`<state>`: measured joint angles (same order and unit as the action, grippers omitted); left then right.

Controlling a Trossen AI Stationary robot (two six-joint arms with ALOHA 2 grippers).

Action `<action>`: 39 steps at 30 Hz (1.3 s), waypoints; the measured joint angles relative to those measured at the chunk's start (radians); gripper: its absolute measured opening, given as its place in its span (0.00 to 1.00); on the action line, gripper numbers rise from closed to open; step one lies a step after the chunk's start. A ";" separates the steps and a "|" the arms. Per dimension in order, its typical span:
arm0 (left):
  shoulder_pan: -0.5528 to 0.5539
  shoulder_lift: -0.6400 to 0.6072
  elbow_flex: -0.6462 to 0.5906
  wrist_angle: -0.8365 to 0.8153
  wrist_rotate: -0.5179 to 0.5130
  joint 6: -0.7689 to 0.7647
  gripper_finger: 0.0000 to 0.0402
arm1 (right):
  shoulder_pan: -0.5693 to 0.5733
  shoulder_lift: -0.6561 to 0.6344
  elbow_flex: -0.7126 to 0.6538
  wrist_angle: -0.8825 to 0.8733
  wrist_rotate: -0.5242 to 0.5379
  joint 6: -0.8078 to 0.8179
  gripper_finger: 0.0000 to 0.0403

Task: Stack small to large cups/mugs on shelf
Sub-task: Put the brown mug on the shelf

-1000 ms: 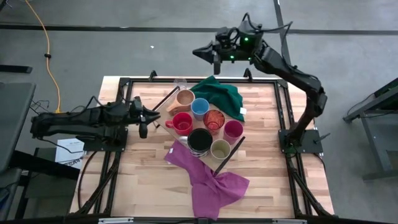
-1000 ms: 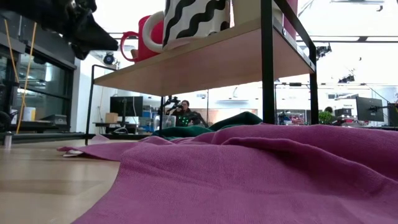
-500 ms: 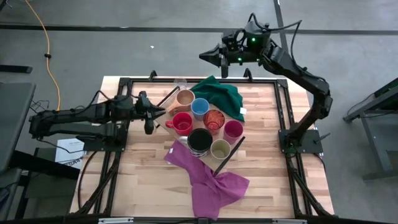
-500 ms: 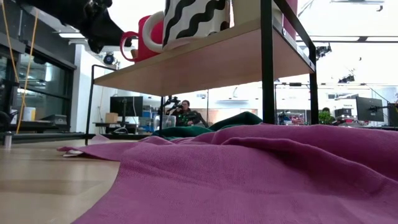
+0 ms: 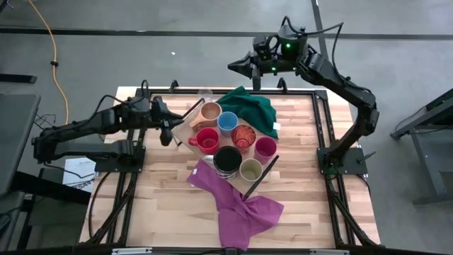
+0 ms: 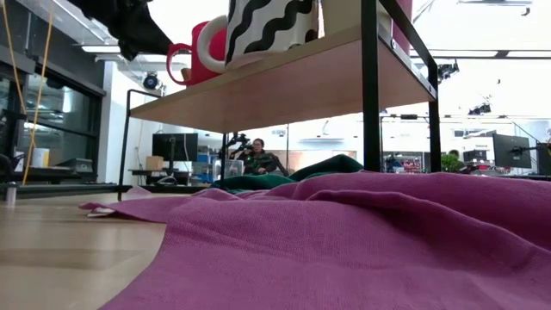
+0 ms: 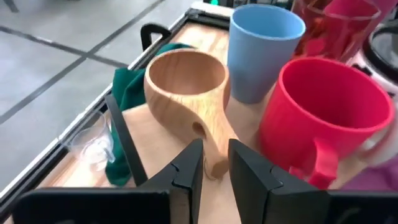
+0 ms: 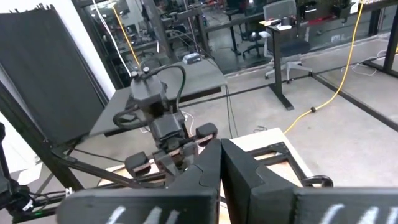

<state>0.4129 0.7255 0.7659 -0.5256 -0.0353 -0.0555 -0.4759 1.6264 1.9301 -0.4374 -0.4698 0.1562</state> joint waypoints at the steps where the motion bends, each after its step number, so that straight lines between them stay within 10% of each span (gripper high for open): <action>1: 0.000 0.000 0.008 -0.018 0.000 0.001 0.16 | 0.000 0.000 0.000 0.000 0.000 -0.001 0.00; 16: 0.000 0.130 0.019 -0.013 0.051 -0.034 0.46 | 0.000 0.000 0.000 -0.038 -0.001 -0.016 0.00; 39: 0.000 0.223 0.019 0.020 -0.007 -0.028 0.45 | 0.000 0.000 0.000 -0.072 -0.016 -0.045 0.00</action>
<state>0.4129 0.9489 0.7853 -0.5056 -0.0424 -0.0830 -0.4759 1.6264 1.9301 -0.5095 -0.4854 0.1115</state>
